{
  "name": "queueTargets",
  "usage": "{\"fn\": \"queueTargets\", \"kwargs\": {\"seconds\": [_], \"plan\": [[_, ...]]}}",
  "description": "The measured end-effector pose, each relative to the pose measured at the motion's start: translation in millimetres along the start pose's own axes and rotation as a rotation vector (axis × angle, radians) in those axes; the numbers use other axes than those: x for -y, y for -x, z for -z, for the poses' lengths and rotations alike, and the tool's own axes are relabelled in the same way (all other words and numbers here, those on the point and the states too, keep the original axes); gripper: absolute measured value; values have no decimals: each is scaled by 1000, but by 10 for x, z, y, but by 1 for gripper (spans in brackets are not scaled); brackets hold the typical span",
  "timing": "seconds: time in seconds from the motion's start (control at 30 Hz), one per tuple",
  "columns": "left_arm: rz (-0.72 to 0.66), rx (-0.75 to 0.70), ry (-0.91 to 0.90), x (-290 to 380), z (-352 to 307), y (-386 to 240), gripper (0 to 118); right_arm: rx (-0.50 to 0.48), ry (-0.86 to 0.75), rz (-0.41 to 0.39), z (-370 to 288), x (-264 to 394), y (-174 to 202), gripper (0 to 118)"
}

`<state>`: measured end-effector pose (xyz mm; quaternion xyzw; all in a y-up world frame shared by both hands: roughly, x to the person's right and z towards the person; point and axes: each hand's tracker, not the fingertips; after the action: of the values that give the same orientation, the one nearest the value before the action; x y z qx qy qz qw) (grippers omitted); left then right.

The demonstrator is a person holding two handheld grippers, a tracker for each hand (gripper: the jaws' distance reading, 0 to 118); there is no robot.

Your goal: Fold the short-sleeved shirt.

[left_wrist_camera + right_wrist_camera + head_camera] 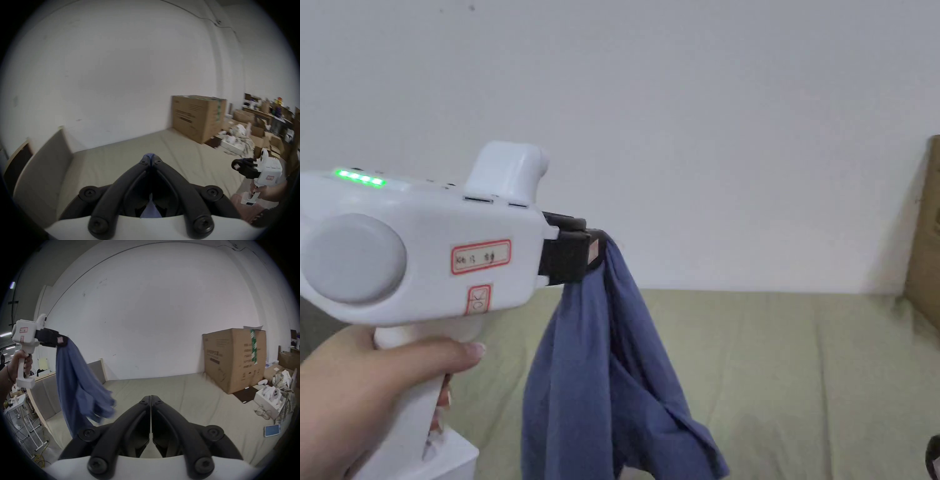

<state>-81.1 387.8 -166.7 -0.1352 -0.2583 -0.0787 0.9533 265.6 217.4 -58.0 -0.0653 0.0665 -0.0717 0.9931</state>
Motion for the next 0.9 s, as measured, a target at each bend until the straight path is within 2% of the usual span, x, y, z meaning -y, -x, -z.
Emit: {"fn": "queueTargets", "kwargs": {"seconds": [0.1,0.2,0.33,0.43,0.47,0.5,0.53,0.57,0.6,0.73,0.9], "plan": [[-33,103,90,233,616,-330,0,71,-11,-23,-187,28,-199,1],[-158,208,275,642,1355,-594,0,127,1,-47,-301,120,-364,1],[-497,303,557,1498,2283,-770,0,156,56,-5,-367,279,-554,1],[-729,268,714,2139,2656,-839,0,165,101,35,-366,399,-639,1],[-792,254,738,2293,2718,-831,7,165,111,43,-360,431,-654,1],[-843,253,774,2428,2747,-884,23,165,124,51,-350,468,-669,1],[-892,255,792,2574,2781,-865,51,163,138,61,-335,506,-688,1],[-919,243,783,2667,2780,-847,87,161,150,67,-319,535,-695,1],[-936,239,784,2760,2791,-820,98,157,164,72,-299,567,-699,1],[-964,292,775,2774,2713,-742,98,147,192,80,-228,651,-696,1],[-936,356,674,2280,2373,-600,98,137,194,89,-154,638,-666,1]]}}
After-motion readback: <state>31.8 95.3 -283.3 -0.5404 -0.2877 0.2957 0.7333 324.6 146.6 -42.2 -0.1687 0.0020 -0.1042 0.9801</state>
